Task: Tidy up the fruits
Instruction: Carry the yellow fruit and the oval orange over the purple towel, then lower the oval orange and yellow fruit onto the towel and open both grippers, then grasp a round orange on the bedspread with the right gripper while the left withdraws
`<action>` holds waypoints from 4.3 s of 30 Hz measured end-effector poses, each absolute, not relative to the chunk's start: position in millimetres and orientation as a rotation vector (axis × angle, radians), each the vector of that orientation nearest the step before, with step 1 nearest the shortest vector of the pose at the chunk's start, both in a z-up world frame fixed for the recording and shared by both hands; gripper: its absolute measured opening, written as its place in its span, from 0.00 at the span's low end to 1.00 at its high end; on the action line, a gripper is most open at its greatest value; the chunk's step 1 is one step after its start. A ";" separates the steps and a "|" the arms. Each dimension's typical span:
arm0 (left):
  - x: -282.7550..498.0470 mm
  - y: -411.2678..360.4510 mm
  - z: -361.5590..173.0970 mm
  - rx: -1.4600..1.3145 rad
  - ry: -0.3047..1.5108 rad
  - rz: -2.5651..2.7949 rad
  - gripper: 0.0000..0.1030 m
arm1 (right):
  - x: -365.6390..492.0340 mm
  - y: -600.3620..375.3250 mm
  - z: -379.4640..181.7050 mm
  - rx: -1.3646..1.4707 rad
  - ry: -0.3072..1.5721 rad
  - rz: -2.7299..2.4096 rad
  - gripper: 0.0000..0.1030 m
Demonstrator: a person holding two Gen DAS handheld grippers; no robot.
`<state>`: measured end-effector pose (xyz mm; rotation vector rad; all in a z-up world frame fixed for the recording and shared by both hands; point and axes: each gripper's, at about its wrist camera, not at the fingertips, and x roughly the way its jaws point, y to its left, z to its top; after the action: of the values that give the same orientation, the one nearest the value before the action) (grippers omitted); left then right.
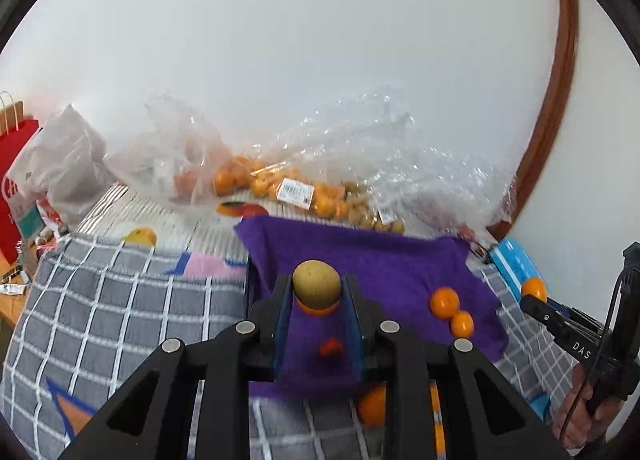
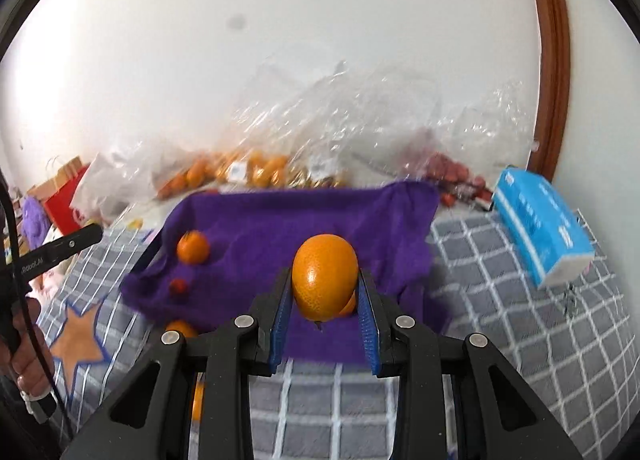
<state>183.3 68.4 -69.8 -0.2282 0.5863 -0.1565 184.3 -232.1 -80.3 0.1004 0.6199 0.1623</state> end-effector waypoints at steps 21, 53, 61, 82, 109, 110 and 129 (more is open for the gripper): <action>228.2 52.4 -139.1 -0.273 0.713 -0.180 0.23 | 250.3 -243.3 -144.2 0.111 0.687 0.138 0.31; 235.0 58.7 -148.1 -0.303 0.746 -0.160 0.23 | 257.3 -251.7 -154.8 0.219 0.719 0.155 0.35; 231.4 61.8 -144.1 -0.314 0.721 -0.175 0.24 | 245.5 -248.5 -145.0 0.189 0.664 0.130 0.42; 215.1 95.3 -120.4 -0.427 0.608 -0.104 0.40 | 185.8 -195.2 -121.6 0.090 0.697 0.204 0.45; 202.2 93.6 -106.6 -0.430 0.535 -0.125 0.46 | 145.4 -165.2 -146.7 0.070 0.758 0.195 0.31; 202.5 94.2 -107.3 -0.439 0.539 -0.130 0.46 | 143.0 -169.6 -146.8 0.059 0.756 0.172 0.31; 201.5 77.1 -114.1 -0.436 0.602 -0.259 0.44 | 139.1 -207.1 -176.2 0.077 0.809 0.118 0.31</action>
<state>201.5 77.1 -114.1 -0.4356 0.6019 -0.2590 139.1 -207.1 -176.2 0.0769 0.8087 0.1185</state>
